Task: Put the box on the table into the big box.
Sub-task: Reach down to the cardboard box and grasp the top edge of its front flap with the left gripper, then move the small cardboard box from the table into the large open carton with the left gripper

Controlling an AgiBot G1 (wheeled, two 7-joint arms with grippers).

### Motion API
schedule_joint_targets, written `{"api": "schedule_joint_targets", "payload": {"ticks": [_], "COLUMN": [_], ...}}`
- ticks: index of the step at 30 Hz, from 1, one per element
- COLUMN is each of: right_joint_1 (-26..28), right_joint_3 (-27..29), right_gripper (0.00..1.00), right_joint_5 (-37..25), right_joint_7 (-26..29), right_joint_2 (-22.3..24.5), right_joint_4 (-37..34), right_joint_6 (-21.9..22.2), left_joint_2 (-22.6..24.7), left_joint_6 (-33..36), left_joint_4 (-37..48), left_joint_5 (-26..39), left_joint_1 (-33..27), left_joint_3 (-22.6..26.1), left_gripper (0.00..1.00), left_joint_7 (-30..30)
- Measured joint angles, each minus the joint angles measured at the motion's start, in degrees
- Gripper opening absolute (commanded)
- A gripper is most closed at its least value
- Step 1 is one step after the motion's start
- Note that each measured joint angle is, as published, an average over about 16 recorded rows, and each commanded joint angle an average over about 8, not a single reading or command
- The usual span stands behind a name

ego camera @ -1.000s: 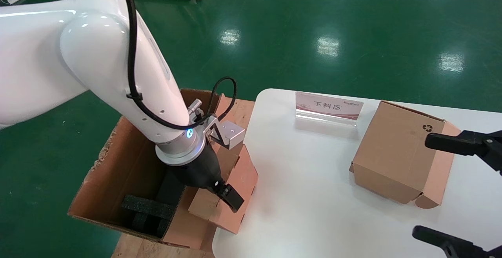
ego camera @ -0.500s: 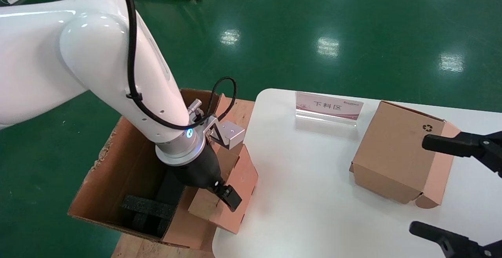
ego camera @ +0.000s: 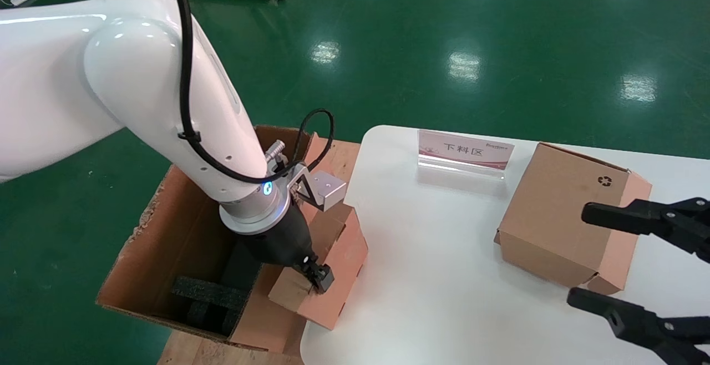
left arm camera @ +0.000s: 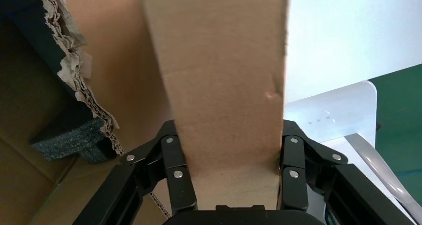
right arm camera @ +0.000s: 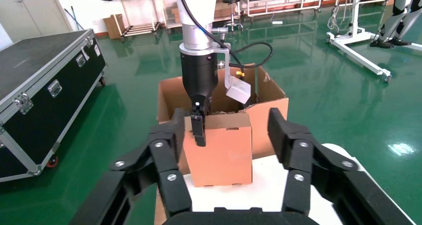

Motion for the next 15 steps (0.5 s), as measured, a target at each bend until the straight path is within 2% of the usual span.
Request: {"api": "schedule_joint_targets", "payload": {"ticks": [15], "right_joint_1": [0.0], "right_joint_3": [0.0], "right_gripper": [1.0], "right_joint_5": [0.0], "right_joint_7": [0.0], "right_joint_2": [0.0], "right_joint_4": [0.0], "right_joint_6": [0.0], "left_joint_2": [0.1], "left_joint_6": [-1.3], "left_joint_4": [1.7], "left_joint_5": [1.9], "left_joint_1": [-0.9], "left_joint_3": [0.1], "left_gripper": [0.0], "left_joint_7": [0.5]}}
